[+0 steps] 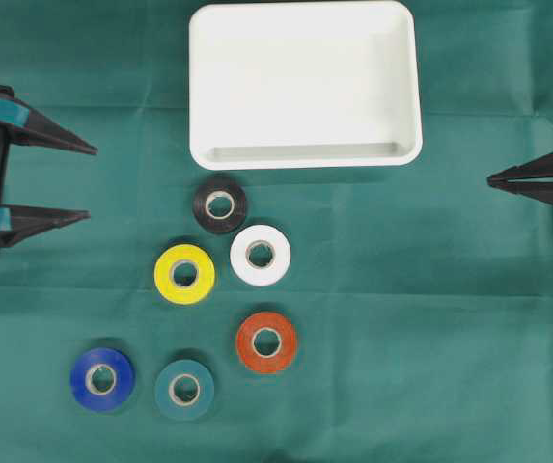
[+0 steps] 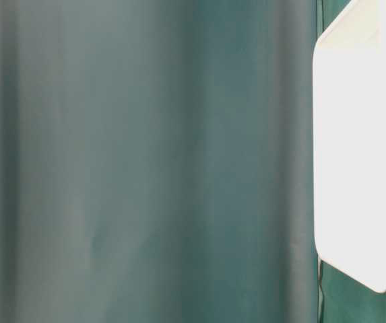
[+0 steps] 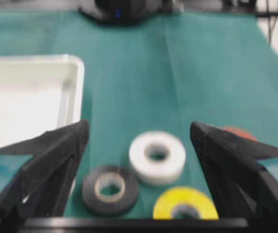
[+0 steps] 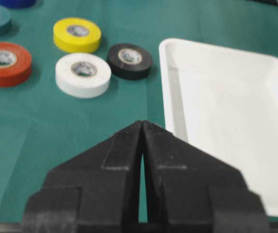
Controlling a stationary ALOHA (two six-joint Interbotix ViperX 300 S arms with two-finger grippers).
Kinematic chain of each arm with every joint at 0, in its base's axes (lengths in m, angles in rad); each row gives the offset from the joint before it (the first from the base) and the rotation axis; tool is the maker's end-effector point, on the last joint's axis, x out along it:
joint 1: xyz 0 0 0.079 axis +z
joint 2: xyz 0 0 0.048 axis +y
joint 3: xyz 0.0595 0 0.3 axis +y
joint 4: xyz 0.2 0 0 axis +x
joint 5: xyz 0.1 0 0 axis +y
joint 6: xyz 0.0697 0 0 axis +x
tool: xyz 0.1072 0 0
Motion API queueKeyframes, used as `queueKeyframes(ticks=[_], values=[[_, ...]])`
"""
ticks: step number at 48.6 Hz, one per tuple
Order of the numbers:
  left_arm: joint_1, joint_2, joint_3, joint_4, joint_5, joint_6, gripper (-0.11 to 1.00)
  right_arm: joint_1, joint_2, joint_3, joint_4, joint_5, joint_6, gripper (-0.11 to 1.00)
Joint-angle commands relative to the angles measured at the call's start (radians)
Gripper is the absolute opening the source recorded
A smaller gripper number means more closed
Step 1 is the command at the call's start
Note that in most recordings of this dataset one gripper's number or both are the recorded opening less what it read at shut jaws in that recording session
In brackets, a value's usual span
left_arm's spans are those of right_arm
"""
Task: Put the tape into the white case with the left arm.
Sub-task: 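Move the left gripper toward the yellow tape roll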
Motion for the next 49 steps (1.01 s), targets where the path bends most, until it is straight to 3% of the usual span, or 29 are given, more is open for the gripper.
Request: queueKeyframes(ticks=[1,28,49], values=[[-0.003,0.040,-0.028,-0.003,0.018,-0.003,1.00,-0.002,-0.003,-0.002,0.000,0.009,0.002,-0.09],[-0.003,0.249,-0.080,-0.003,0.146,-0.009,1.00,-0.002,-0.017,0.063,-0.002,0.029,0.002,-0.09],[-0.003,0.379,-0.124,-0.003,0.172,-0.009,0.99,-0.002,-0.018,0.074,-0.002,0.029,0.002,-0.09]])
